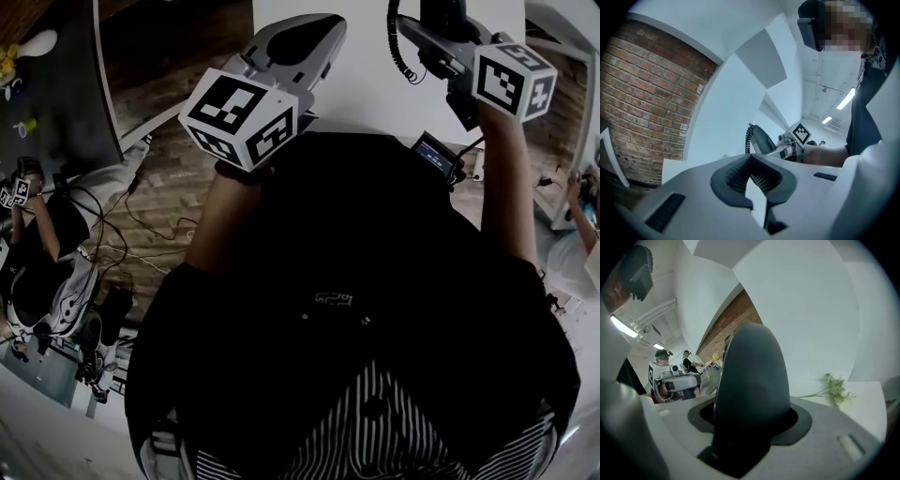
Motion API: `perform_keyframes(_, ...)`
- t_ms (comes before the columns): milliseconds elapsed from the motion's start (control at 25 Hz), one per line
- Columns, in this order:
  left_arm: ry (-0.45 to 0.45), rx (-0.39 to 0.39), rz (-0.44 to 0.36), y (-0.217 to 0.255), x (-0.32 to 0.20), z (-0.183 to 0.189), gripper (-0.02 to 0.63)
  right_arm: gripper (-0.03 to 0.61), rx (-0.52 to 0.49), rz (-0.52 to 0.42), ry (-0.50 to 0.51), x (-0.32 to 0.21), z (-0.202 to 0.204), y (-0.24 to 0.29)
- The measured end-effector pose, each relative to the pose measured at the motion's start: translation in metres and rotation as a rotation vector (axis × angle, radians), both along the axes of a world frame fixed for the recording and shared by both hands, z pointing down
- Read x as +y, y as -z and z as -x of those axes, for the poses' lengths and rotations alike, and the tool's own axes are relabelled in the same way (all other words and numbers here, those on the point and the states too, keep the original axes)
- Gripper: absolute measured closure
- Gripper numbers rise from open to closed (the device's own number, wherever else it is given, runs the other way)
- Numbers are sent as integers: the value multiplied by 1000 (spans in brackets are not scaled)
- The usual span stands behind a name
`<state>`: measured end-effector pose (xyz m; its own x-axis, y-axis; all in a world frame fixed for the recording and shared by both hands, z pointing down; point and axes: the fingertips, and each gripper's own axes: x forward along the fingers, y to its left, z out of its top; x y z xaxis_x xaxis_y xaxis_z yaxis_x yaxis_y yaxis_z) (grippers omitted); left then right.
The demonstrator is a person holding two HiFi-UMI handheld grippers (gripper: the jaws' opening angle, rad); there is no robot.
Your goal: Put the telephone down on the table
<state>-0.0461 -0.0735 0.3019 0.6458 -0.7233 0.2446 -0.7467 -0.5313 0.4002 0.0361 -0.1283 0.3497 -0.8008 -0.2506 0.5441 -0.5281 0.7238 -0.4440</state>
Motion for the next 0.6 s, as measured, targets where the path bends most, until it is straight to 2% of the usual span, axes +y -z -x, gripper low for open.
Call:
perform_keyframes(200, -29, -4, 12, -3, -9, 0, 606, 301, 17, 22, 3, -19, 16, -17)
perform_keyframes(360, -61, 3, 13, -1, -12, -4, 606, 301, 69, 30, 8, -25, 19, -35)
perform_keyframes(600, -50, 21, 47, -15, -18, -6, 606, 301, 100, 87, 1, -28, 23, -72)
